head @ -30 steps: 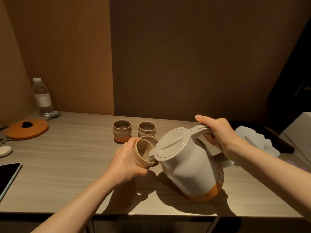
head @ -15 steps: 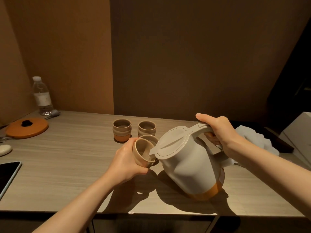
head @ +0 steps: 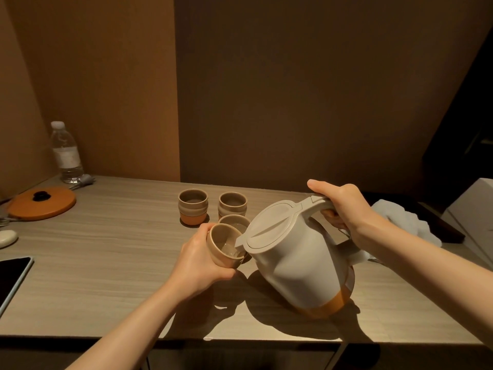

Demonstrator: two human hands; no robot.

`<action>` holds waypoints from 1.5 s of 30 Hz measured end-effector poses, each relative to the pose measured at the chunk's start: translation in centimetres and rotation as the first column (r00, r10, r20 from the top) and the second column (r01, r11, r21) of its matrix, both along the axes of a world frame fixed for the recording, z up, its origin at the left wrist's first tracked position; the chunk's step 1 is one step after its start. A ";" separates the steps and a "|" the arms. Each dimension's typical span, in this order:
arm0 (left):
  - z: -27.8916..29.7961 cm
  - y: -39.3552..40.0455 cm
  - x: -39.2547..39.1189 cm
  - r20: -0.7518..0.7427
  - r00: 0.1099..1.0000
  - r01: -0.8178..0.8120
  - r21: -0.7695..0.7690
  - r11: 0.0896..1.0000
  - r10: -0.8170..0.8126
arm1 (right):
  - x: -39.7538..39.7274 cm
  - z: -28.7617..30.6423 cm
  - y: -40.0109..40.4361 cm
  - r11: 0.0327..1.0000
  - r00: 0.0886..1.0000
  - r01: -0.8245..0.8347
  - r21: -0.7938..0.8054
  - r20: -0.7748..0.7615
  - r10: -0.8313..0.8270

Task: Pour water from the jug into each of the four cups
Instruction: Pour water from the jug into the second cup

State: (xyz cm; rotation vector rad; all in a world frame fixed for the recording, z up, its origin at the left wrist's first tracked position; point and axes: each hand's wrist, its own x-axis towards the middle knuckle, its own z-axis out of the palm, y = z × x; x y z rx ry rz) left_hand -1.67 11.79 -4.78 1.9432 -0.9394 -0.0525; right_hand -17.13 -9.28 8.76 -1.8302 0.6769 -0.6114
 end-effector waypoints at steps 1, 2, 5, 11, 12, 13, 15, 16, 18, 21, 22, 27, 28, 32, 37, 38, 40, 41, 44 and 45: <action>-0.1 0.0 0.0 -0.007 1.000 -0.001 -0.002 1.000 0.001 | 0.0 0.0 0.0 1.000 1.000 -0.002 -0.003 0.000 0.002; -0.2 0.0 0.0 -0.017 1.000 -0.004 -0.005 1.000 0.004 | 0.1 0.0 0.1 1.000 1.000 -0.006 -0.007 -0.002 0.006; -0.5 0.1 0.0 -0.044 0.999 -0.028 -0.018 0.999 0.027 | 0.2 0.1 0.3 1.000 1.000 -0.016 -0.021 -0.010 0.016; -0.9 0.2 -0.3 -0.069 0.997 -0.047 -0.056 0.997 0.043 | 0.4 0.3 0.4 0.999 1.000 -0.011 -0.036 -0.004 0.011; -0.9 0.2 -0.3 -0.074 0.996 -0.046 -0.060 0.997 0.042 | 0.5 0.3 0.5 0.999 1.000 -0.012 -0.040 -0.006 0.012; -0.9 0.2 -0.4 -0.080 0.996 -0.042 -0.064 0.997 0.037 | 0.5 0.3 0.5 0.999 1.000 -0.015 -0.045 -0.007 0.015; -0.9 0.3 -0.5 -0.091 0.995 -0.034 -0.072 0.997 0.028 | 0.5 0.4 0.5 0.998 1.000 -0.026 -0.059 -0.013 0.026; -1.0 0.3 -0.6 -0.093 0.995 -0.033 -0.077 0.996 0.026 | 0.6 0.4 0.5 0.997 0.999 -0.030 -0.067 -0.016 0.029; -1.0 0.3 -0.6 -0.092 0.995 -0.036 -0.088 0.995 0.028 | 0.6 0.4 0.5 0.997 0.999 -0.030 -0.076 -0.013 0.029; -1.1 0.4 -0.7 -0.093 0.995 -0.042 -0.093 0.995 0.033 | 0.8 0.4 0.5 0.996 1.000 -0.018 -0.090 -0.013 0.017; -1.1 0.4 -0.7 -0.096 0.995 -0.044 -0.091 0.995 0.035 | 0.8 0.4 0.5 0.995 1.000 -0.012 -0.096 -0.015 0.011; -1.3 0.5 -0.7 -0.106 0.994 -0.050 -0.096 0.994 0.040 | 0.9 0.5 0.6 0.995 1.000 -0.024 -0.101 -0.018 0.022; -1.3 0.5 -0.7 -0.107 0.993 -0.051 -0.096 0.994 0.040 | 0.9 0.6 0.7 0.994 0.999 -0.031 -0.103 -0.018 0.030; -1.3 0.6 -0.7 -0.122 0.992 -0.049 -0.104 0.993 0.036 | 0.8 0.7 0.9 0.993 0.999 -0.041 -0.108 -0.014 0.039; -1.3 0.8 -0.9 -0.149 0.988 -0.057 -0.134 0.989 0.037 | 0.9 0.8 1.1 0.992 0.999 -0.044 -0.116 -0.028 0.041; -1.3 0.8 -0.9 -0.153 0.987 -0.060 -0.137 0.989 0.039 | 0.9 0.9 1.2 0.992 0.999 -0.048 -0.116 -0.031 0.045; -1.4 0.7 -0.9 -0.163 0.986 -0.070 -0.143 0.987 0.046 | 0.9 1.0 1.3 0.993 0.998 -0.054 -0.106 -0.027 0.051; -1.5 0.7 -1.0 -0.171 0.984 -0.076 -0.145 0.987 0.050 | 0.9 1.0 1.3 0.994 0.998 -0.052 -0.100 -0.022 0.050; -1.6 0.7 -1.0 -0.188 0.981 -0.086 -0.148 0.985 0.057 | 1.0 1.1 1.3 0.995 0.999 -0.048 -0.092 -0.014 0.047; -1.6 0.7 -1.0 -0.191 0.980 -0.088 -0.148 0.985 0.059 | 1.0 1.1 1.3 0.995 0.999 -0.048 -0.091 -0.014 0.047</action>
